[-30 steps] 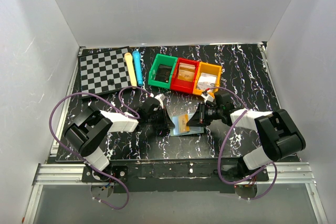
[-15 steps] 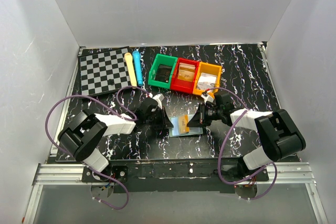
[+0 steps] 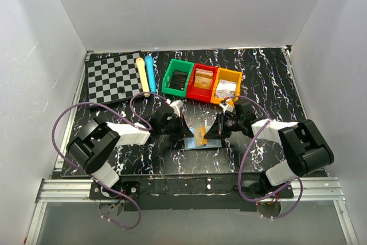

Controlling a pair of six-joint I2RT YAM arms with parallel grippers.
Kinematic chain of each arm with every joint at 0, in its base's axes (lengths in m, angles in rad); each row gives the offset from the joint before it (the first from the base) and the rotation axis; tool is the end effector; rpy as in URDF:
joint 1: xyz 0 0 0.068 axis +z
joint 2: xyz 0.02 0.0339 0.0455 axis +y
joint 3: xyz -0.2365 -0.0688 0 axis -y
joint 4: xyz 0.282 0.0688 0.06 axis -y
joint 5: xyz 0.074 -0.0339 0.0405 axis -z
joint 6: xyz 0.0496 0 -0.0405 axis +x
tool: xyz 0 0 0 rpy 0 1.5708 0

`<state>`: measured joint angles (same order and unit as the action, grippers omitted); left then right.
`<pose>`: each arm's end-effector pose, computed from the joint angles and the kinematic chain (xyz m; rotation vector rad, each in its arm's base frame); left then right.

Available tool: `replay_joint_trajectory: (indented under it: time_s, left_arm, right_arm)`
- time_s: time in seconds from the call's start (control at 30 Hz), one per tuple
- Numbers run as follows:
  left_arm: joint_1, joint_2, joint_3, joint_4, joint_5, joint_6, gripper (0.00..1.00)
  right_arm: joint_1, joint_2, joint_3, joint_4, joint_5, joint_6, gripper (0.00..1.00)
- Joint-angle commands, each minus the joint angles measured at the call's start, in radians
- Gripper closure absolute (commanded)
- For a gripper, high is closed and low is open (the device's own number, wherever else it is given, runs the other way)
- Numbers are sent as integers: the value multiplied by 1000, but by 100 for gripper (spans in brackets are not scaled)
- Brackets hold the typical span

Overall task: Take the credit cards out of the card holder
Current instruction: Remove the credit card from the card holder.

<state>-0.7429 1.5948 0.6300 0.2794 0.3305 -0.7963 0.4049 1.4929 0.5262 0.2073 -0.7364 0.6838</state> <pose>0.2316 -0.2346 0.0758 0.1304 2.4958 -1.1203 0.2548 0.1454 0.0750 -0.0620 2.5044 1.3654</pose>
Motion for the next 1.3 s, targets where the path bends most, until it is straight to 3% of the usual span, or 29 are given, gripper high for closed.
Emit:
replay_joint_trajectory:
  time_s: [0.0,0.43,1.27]
  left_arm:
    - [-3,34,27,23,27,11,100]
    - [-1,94,13,56,41,3,100]
    - [-6,145,-33,147,100,-34,100]
  right_arm:
    - [-5,-22,15,7,-23,-1,84]
    - [-5,-13,12,20,-31,10,66]
    - [31,43,47,32,-38,42,68]
